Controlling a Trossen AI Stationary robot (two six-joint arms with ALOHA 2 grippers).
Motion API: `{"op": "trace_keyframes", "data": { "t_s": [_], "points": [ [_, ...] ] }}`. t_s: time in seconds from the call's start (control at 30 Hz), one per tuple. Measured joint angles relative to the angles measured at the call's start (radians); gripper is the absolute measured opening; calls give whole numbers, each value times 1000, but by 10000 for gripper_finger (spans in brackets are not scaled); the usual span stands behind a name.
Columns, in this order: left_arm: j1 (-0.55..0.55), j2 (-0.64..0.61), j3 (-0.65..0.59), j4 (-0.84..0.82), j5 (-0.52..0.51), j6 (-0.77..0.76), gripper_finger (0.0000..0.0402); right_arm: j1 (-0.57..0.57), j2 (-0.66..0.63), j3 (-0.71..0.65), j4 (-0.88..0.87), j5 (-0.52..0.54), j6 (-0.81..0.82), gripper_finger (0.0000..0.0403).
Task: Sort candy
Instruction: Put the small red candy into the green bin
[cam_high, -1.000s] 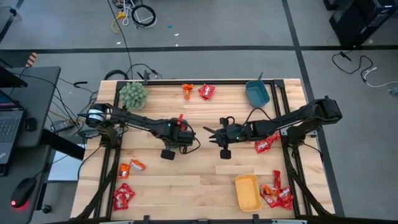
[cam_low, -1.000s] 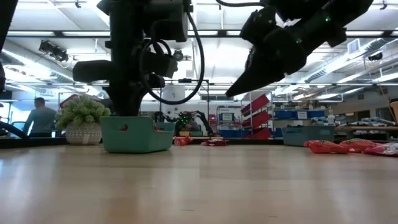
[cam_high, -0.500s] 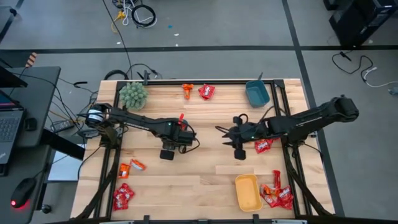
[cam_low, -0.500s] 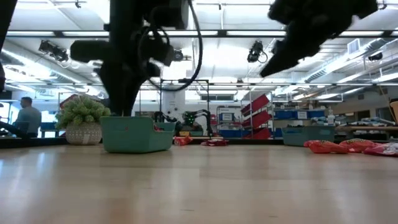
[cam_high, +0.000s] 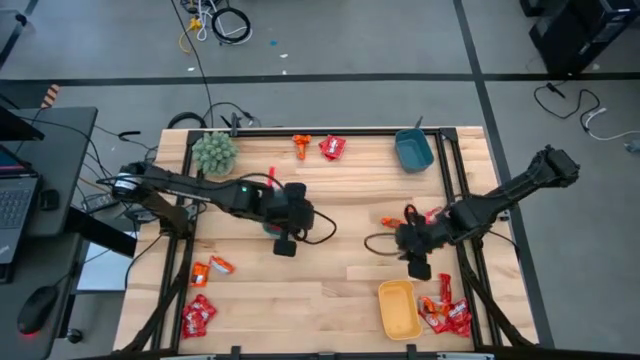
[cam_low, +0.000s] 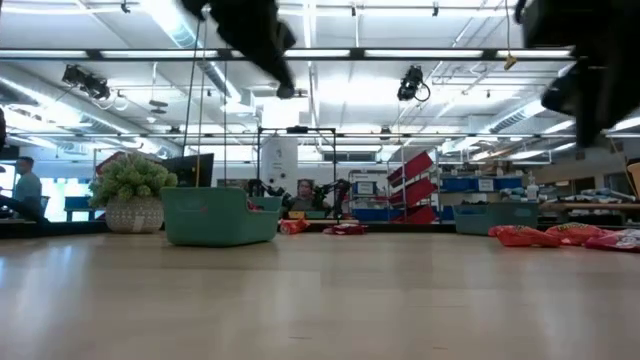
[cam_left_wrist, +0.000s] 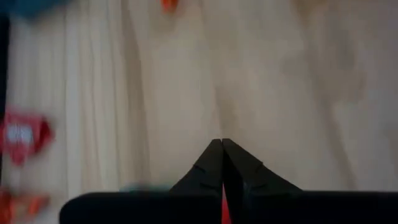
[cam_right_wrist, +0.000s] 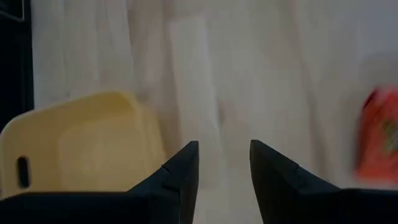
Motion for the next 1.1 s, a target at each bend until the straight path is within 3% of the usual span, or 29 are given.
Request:
{"op": "trace_keyframes", "data": {
  "t_s": [0.27, 0.43, 0.6, 0.87, 1.1],
  "points": [
    [42, -19, -10, 187, 182, 110, 2, 213, 2, 0, -75, -3, 466, 145],
    [96, -20, -114, 397, 343, 133, 1, 314, 15, 0, -216, -4, 814, 165],
    [140, -24, -229, 644, 422, 141, 1, 389, 56, 0, -314, -63, 1054, 184],
    [179, -58, -376, 903, 488, 138, 0, 455, 186, 0, -307, -186, 1255, 202],
    [219, -177, -576, 1176, 507, 86, 0, 472, 295, 0, -168, -229, 1254, 194]
  ]
}}
